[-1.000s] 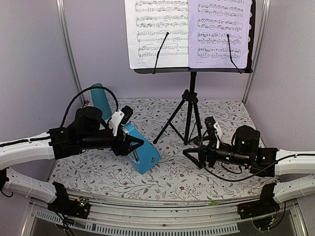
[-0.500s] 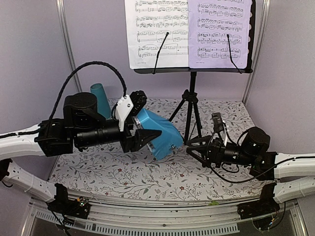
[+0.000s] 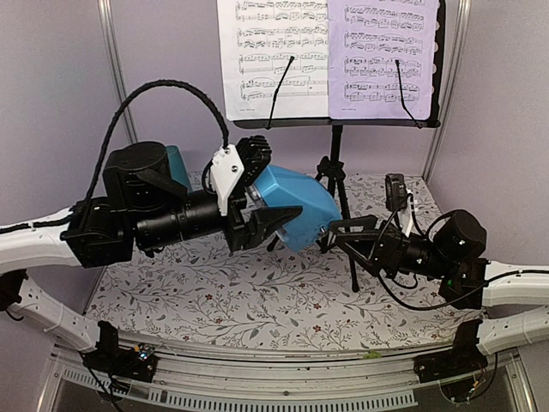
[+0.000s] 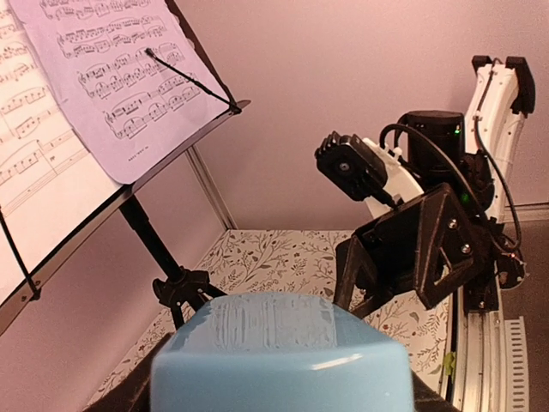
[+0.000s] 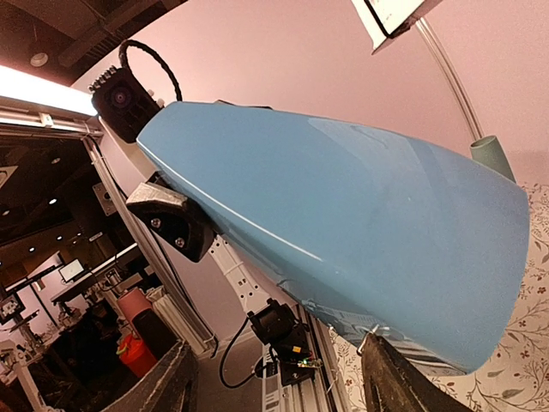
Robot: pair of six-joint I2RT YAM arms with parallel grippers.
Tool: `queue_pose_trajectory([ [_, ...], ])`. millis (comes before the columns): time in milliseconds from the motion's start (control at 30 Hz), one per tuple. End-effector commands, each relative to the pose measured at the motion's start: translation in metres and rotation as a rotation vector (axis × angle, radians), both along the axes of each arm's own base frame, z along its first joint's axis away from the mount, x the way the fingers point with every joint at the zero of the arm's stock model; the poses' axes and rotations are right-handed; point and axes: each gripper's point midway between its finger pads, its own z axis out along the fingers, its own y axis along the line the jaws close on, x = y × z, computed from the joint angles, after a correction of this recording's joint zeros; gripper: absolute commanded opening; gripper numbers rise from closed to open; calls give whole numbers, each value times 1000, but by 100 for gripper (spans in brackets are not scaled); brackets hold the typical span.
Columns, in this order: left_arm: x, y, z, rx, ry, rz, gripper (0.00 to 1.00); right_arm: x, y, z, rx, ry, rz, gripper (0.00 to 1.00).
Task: Set up the instrument practice props
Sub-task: Screw the knob on the metronome onto the metronome.
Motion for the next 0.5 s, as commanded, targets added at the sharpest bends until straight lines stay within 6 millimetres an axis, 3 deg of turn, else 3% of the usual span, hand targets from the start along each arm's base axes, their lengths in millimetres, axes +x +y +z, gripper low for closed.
queue_pose_trajectory([
  [0,-9,1,69,-197,-100,-8,0,-1,-7,23,50,-48,-27,66],
  [267,-11,-4,80,-210,-119,-25,0,7,-24,20,39,-48,-128,66],
  [467,-15,-7,90,-227,-127,-52,0,2,-14,13,5,-51,-76,65],
])
